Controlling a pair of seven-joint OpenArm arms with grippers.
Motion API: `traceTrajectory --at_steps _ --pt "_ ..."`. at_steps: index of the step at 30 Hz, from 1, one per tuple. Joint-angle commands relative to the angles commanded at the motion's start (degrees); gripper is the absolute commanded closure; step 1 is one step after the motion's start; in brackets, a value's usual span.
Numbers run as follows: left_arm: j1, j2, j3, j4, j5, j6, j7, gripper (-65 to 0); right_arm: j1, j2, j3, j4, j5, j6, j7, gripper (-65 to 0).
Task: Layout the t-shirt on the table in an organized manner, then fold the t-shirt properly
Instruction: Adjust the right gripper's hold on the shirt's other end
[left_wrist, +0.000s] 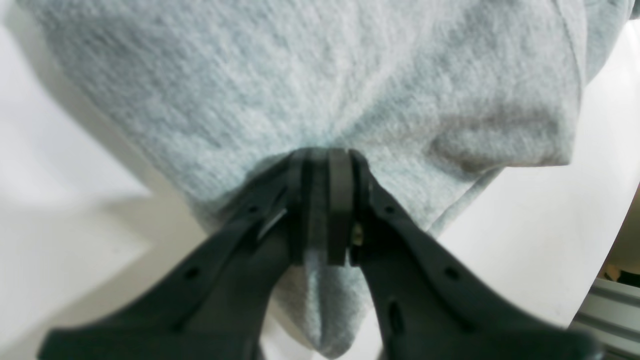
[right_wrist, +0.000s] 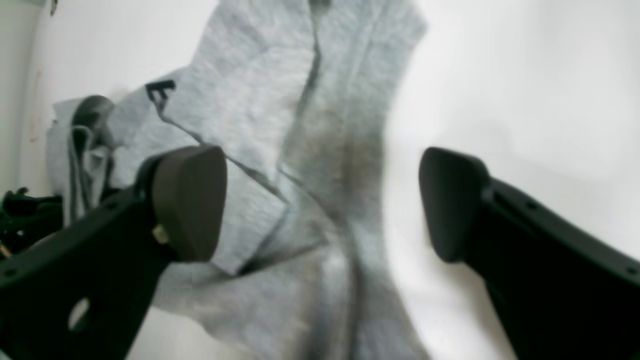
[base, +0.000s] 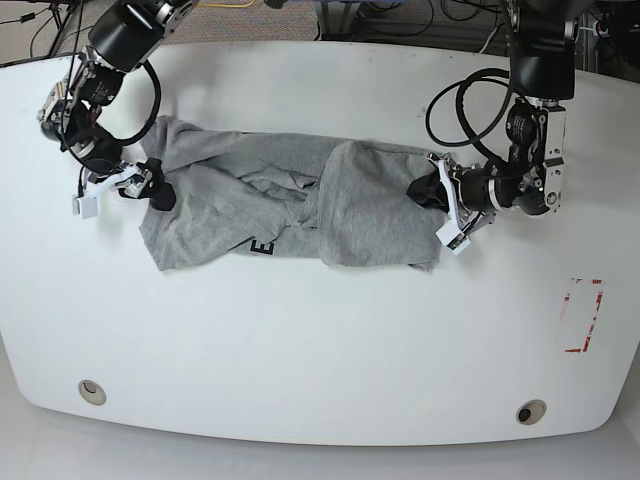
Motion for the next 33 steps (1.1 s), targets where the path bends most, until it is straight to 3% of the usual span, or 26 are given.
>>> traceTrajectory --at_steps 7,13,15,20,21,23,29,33 --pt "0.09 0.0 0.0 0.0 0.0 0.0 0.0 -4.9 0.09 -4.13 -4.22 0.0 -0.18 0.0 0.35 -58.2" --pt "0.18 0.0 0.0 0.0 0.0 0.0 0.0 -4.9 0.0 -5.1 -8.62 0.0 -0.18 0.0 4.48 -56.6" --pt "0.18 0.0 0.0 0.0 0.0 0.0 0.0 -4.9 -0.18 -5.1 -9.49 0.0 -0.18 0.0 5.63 -50.6" --pt "0.18 0.0 0.09 0.0 0.0 0.0 0.0 -4.9 -0.18 -4.57 -11.43 0.0 -0.18 0.0 7.12 -18.4" --pt "0.18 0.0 0.09 0.0 0.09 0.0 0.0 -4.9 -0.18 -3.78 -11.87 0.0 -0.18 0.0 7.3 -9.4" --pt "0.26 0.0 0.09 0.0 0.09 0.0 0.0 -4.9 -0.09 -2.99 -12.75 0.09 -0.18 0.0 7.56 -0.8" --pt "0.26 0.0 0.09 -0.26 0.09 0.0 0.0 -4.9 -0.7 -2.2 -14.77 6.24 -0.26 0.0 7.65 0.0" --pt "0.18 0.18 0.09 -0.26 0.18 0.0 0.0 -4.9 -2.81 -2.2 -16.88 13.63 -0.26 -4.0 7.56 0.0"
